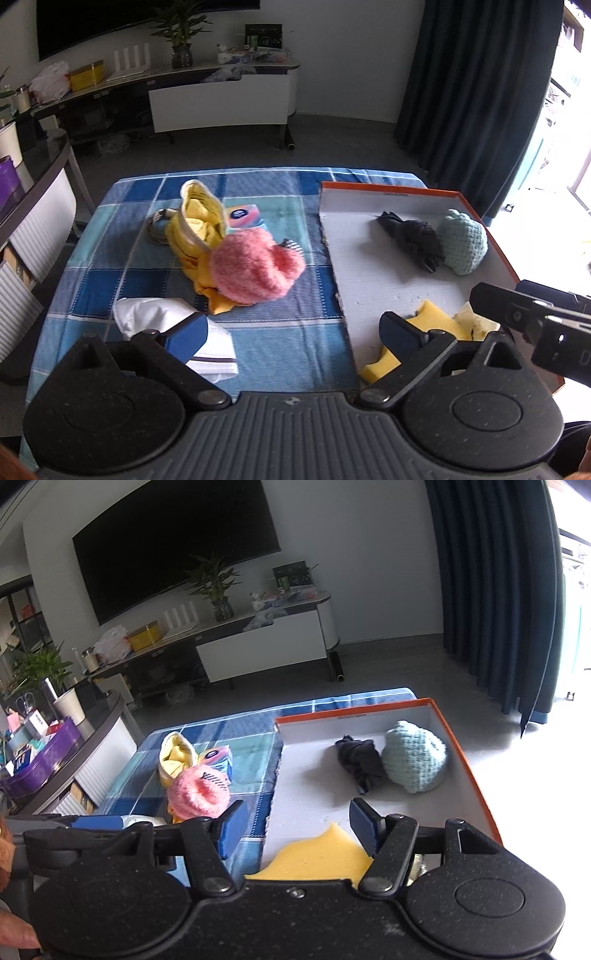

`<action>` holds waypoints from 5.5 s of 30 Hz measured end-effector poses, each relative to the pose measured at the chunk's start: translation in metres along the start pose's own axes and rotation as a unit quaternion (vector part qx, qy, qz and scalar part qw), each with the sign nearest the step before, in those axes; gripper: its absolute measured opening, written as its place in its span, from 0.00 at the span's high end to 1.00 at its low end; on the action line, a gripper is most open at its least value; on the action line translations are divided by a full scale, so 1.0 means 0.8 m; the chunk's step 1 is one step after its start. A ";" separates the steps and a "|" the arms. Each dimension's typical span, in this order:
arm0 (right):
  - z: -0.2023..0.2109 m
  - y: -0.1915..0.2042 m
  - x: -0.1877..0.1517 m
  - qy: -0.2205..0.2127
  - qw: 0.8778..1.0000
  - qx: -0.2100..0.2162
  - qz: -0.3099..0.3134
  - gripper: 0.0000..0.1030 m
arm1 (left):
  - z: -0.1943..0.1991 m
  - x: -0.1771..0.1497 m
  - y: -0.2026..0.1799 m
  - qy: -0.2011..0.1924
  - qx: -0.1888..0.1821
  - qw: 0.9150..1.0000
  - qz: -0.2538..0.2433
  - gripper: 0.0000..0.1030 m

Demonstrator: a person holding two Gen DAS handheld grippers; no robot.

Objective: Organize soft objects
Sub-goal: 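Withdraw both open tools from the box, then grasp the white mesh drawstring bag with the left tool while the right tool grasps the pink fluffy hat, then carry the white bag and pink fluffy hat with both tools over the box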

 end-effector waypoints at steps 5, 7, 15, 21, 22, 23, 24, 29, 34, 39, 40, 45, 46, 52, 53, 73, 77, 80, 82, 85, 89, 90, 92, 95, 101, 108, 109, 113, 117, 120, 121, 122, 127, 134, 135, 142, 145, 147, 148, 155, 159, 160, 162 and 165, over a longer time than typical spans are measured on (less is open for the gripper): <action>-0.006 0.016 -0.004 0.006 1.000 0.008 0.008 0.28 | 0.003 -0.005 0.016 0.001 0.008 1.000 0.011 0.01; -0.008 0.022 -0.006 0.009 1.000 0.010 0.012 0.28 | 0.004 -0.006 0.022 0.000 0.011 1.000 0.016 0.01; -0.020 0.048 -0.017 0.021 0.999 0.025 0.027 0.27 | 0.009 -0.015 0.044 0.001 0.018 0.999 0.029 0.01; -0.031 0.067 -0.027 0.034 0.998 0.037 0.040 0.27 | 0.012 -0.027 0.067 0.005 0.027 0.999 0.044 0.01; -0.033 0.070 -0.029 0.036 0.998 0.039 0.042 0.27 | 0.012 -0.030 0.070 0.006 0.028 0.999 0.046 0.01; -0.035 0.073 -0.030 0.039 0.997 0.041 0.044 0.27 | 0.012 -0.032 0.074 0.006 0.029 0.998 0.047 0.01; -0.037 0.077 -0.032 0.041 0.997 0.043 0.046 0.27 | 0.012 -0.034 0.078 0.007 0.031 0.998 0.048 0.01; -0.043 0.091 -0.042 0.050 0.996 0.053 0.057 0.27 | 0.011 -0.049 0.098 0.014 0.039 0.997 0.061 0.01; -0.048 0.093 -0.048 0.056 0.995 0.056 0.057 0.27 | 0.006 -0.064 0.117 0.023 0.047 0.996 0.078 0.00; -0.052 0.087 -0.053 0.062 0.995 0.054 0.051 0.27 | -0.006 -0.077 0.123 0.033 0.040 0.995 0.089 0.00; -0.053 0.085 -0.053 0.062 0.995 0.053 0.050 0.27 | -0.008 -0.079 0.122 0.033 0.038 0.995 0.088 0.00; -0.058 0.075 -0.054 0.066 0.996 0.050 0.040 0.27 | -0.015 -0.081 0.126 0.026 0.037 0.995 0.091 0.00; -0.059 0.074 -0.054 0.067 0.996 0.050 0.039 0.27 | -0.017 -0.080 0.125 0.028 0.034 0.995 0.089 0.00; -0.062 0.069 -0.056 0.069 0.996 0.050 0.034 0.27 | -0.027 -0.083 0.135 0.027 0.006 0.990 0.137 0.00; -0.062 0.069 -0.056 0.069 0.996 0.051 0.034 0.27 | -0.030 -0.086 0.137 0.031 0.004 0.989 0.145 0.00; -0.076 0.072 -0.051 0.075 0.995 0.045 0.046 0.26 | -0.083 -0.050 0.125 0.018 -0.058 0.984 0.167 0.46; -0.085 0.084 -0.049 0.080 0.994 0.052 0.057 0.26 | -0.073 -0.056 0.133 0.015 -0.063 0.983 0.170 0.49; -0.095 0.102 -0.045 0.084 0.991 0.067 0.074 0.24 | -0.055 -0.054 0.147 0.004 -0.038 0.987 0.153 0.49; -0.106 0.118 -0.042 0.088 0.989 0.078 0.089 0.20 | -0.046 -0.052 0.159 0.002 -0.023 0.989 0.144 0.49; -0.129 0.139 -0.039 0.095 0.985 0.086 0.113 0.17 | -0.033 -0.052 0.175 0.000 0.004 0.992 0.127 0.49; -0.163 0.158 -0.034 0.101 0.982 0.072 0.145 0.11 | -0.022 -0.055 0.192 0.005 0.028 0.993 0.111 0.48; -0.172 0.162 -0.033 0.103 0.980 0.065 0.157 0.10 | -0.021 -0.055 0.195 0.004 0.031 0.993 0.110 0.48; -0.188 0.170 -0.032 0.109 0.976 0.054 0.179 0.09 | -0.020 -0.054 0.201 0.004 0.033 0.993 0.109 0.48; -0.214 0.175 -0.037 0.126 0.971 0.038 0.201 0.09 | -0.020 -0.053 0.207 0.003 0.030 0.993 0.115 0.48; -0.231 0.153 -0.051 0.147 0.975 0.037 0.164 0.40 | -0.021 -0.053 0.207 0.005 0.029 0.993 0.116 0.48; -0.175 0.139 -0.050 0.129 0.983 0.058 0.117 0.47 | -0.018 -0.052 0.197 0.002 0.026 0.993 0.111 0.48; -0.166 0.138 -0.050 0.127 0.984 0.059 0.114 0.47 | -0.016 -0.051 0.195 0.001 0.027 0.994 0.109 0.48; -0.133 0.133 -0.049 0.112 0.987 0.062 0.095 0.47 | -0.010 -0.049 0.184 -0.004 0.024 0.995 0.100 0.48; -0.107 0.129 -0.047 0.096 0.990 0.058 0.088 0.47 | -0.002 -0.046 0.170 -0.006 0.020 0.996 0.089 0.48; -0.092 0.124 -0.044 0.088 0.991 0.053 0.081 0.47 | 0.003 -0.046 0.161 -0.006 0.020 0.996 0.081 0.48; -0.087 0.122 -0.044 0.084 0.992 0.051 0.080 0.47 | 0.005 -0.046 0.158 -0.007 0.019 0.997 0.079 0.48; -0.083 0.119 -0.044 0.082 0.992 0.050 0.078 0.47 | 0.006 -0.046 0.155 -0.006 0.019 0.997 0.077 0.48; -0.067 0.106 -0.044 0.078 0.994 0.047 0.064 0.47 | 0.011 -0.044 0.140 -0.006 0.013 0.998 0.067 0.48; -0.049 0.091 -0.041 0.069 0.995 0.040 0.054 0.47 | 0.016 -0.039 0.116 -0.008 0.003 0.999 0.050 0.48; -0.047 0.090 -0.041 0.068 0.995 0.040 0.054 0.47 | 0.016 -0.039 0.113 -0.008 0.003 0.999 0.049 0.48; -0.037 0.078 -0.037 0.060 0.997 0.033 0.044 0.47 | 0.016 -0.037 0.097 -0.006 -0.001 0.999 0.036 0.48; -0.034 0.074 -0.037 0.057 0.997 0.032 0.043 0.47 | 0.018 -0.036 0.092 -0.008 -0.003 0.999 0.032 0.48; -0.033 0.072 -0.036 0.056 0.997 0.030 0.042 0.47 | 0.018 -0.035 0.089 -0.008 -0.005 1.000 0.030 0.48; -0.032 0.070 -0.036 0.056 0.997 0.030 0.041 0.47 | 0.018 -0.034 0.087 -0.008 -0.006 1.000 0.029 0.48; -0.026 0.060 -0.032 0.051 0.998 0.026 0.033 0.46 | 0.016 -0.030 0.070 -0.007 -0.015 1.000 0.016 0.48; -0.022 0.051 -0.029 0.047 0.998 0.020 0.027 0.46 | 0.016 -0.024 0.058 -0.011 -0.022 1.000 0.006 0.48; -0.021 0.048 -0.028 0.045 0.998 0.018 0.026 0.46 | 0.015 -0.022 0.054 -0.012 -0.025 1.000 0.004 0.48; -0.018 0.042 -0.026 0.042 0.999 0.015 0.023 0.46 | 0.014 -0.020 0.049 -0.012 -0.029 1.000 0.000 0.48; -0.014 0.034 -0.023 0.038 0.999 0.009 0.019 0.46 | 0.013 -0.017 0.040 -0.012 -0.034 0.999 -0.006 0.48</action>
Point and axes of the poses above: each gripper's, at about its wrist camera, not at the fingertips, and z roughly against the way its jaws point, y to its left, x to its top, the point moved 9 cm from there along -z, roughly the way its jaws point, and after that the axes turned 9 degrees about -z, right-handed, at the moved point
